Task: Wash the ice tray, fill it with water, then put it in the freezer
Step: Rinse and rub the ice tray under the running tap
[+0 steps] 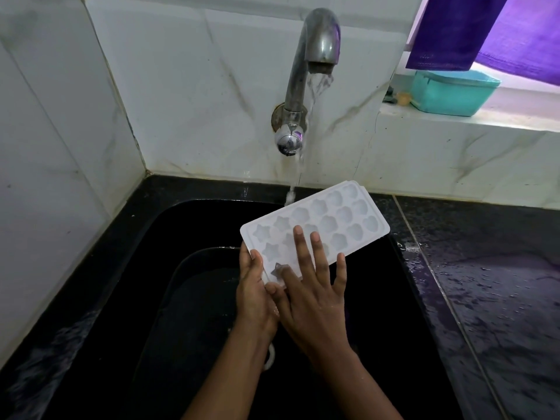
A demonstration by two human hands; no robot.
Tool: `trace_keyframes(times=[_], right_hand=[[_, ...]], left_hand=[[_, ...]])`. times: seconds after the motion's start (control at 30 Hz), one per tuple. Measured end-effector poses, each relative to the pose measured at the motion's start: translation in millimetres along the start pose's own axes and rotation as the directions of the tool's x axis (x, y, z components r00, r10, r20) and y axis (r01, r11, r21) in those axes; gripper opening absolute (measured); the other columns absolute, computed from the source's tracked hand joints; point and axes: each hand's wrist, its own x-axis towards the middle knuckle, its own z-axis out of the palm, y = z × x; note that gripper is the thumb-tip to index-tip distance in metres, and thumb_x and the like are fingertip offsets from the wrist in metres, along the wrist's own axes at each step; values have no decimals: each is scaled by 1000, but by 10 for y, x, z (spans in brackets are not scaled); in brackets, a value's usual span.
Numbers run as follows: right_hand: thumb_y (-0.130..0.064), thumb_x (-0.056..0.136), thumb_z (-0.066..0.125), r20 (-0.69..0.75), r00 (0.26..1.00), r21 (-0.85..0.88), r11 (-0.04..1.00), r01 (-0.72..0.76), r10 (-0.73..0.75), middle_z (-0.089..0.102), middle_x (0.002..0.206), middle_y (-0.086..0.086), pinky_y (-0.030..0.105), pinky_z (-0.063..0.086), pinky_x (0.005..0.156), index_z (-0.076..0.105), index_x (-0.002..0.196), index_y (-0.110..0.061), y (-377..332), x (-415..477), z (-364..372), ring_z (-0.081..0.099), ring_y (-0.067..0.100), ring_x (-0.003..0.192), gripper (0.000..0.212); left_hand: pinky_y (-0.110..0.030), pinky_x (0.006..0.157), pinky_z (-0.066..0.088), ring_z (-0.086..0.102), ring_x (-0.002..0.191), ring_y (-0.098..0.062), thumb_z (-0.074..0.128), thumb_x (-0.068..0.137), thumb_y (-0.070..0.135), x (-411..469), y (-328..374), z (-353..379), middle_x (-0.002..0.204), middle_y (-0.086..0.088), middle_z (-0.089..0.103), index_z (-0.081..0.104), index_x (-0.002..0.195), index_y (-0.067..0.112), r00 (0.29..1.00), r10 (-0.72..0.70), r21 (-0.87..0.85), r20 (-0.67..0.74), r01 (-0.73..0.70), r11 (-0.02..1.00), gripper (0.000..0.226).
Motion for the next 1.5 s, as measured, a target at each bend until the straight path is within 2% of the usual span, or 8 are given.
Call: trace_keyframes(times=[0.13, 0.3, 0.47, 1.0, 1.17, 1.3, 1.37, 1.5], right_hand=[[-50, 99, 19, 24, 998, 74, 996, 53, -55, 21, 156, 6, 53, 11, 112, 65, 106, -28, -2, -7, 26, 10, 23, 146, 51], [-48, 99, 22, -2, 1000, -8, 1000, 2, -2, 26, 154, 8, 55, 12, 111, 65, 91, -29, 31, -3, 19, 15, 24, 145, 48], [-49, 99, 17, 22, 998, 36, 998, 60, -61, 21, 156, 6, 53, 9, 113, 65, 107, -28, -12, -17, 44, 10, 23, 146, 53], [-47, 98, 27, 56, 998, 46, 999, -2, 0, 24, 155, 7, 54, 11, 112, 65, 98, -28, -2, -23, 9, 12, 23, 146, 43], [-49, 98, 23, 161, 980, 260, 963, 73, -118, 18, 157, -2, 47, 8, 114, 64, 108, -26, 19, -7, 32, 6, 18, 146, 47], [-60, 94, 19, 328, 945, 695, 678, -241, -1, 40, 142, -19, 42, 13, 117, 64, 107, -29, 163, 80, -75, 21, -3, 140, 57], [-66, 90, 18, 374, 927, 689, 660, -301, 31, 39, 143, -18, 40, 15, 118, 59, 118, -25, 115, 132, -118, 24, -1, 139, 64], [-73, 80, 2, 504, 838, 558, 819, -132, -208, -1, 157, -6, 32, -11, 117, 14, 150, -18, -269, 303, -144, -14, 3, 142, 90]], left_hand=[[-41, 74, 57, 67, 106, -24, 32, 103, 27, 19, 48, -18, 119, -5, 68, 52, 128, 35, 999, 38, -13, -15, -38, 999, 32], [-41, 82, 56, 66, 107, -25, 33, 103, 25, -32, -7, 18, 121, -8, 67, 51, 131, 30, 1000, 8, 15, -6, -8, 1000, 33], [-42, 74, 58, 66, 107, -26, 33, 103, 26, 3, 56, 5, 119, -6, 68, 52, 129, 32, 999, 53, -15, -14, -53, 998, 33], [-41, 81, 56, 67, 106, -24, 35, 103, 25, -22, 11, 13, 119, -7, 68, 55, 126, 29, 999, 28, 56, -25, -26, 998, 31], [-42, 84, 53, 65, 108, -26, 34, 103, 25, -4, 67, -47, 120, -8, 67, 52, 130, 25, 998, 64, 52, -17, -63, 997, 32], [-41, 70, 58, 69, 99, -29, 35, 102, 23, 12, 80, -100, 117, -14, 67, 53, 130, 24, 997, 52, 51, -55, -49, 997, 33], [-38, 67, 58, 71, 93, -26, 36, 102, 22, 37, 94, -120, 111, -11, 71, 54, 128, 23, 996, 59, 106, -60, -53, 993, 32], [-16, 78, 53, 67, 95, 0, 17, 105, 19, -9, 94, -210, 112, 8, 68, 55, 116, 27, 996, 66, 279, -53, -49, 959, 40]])
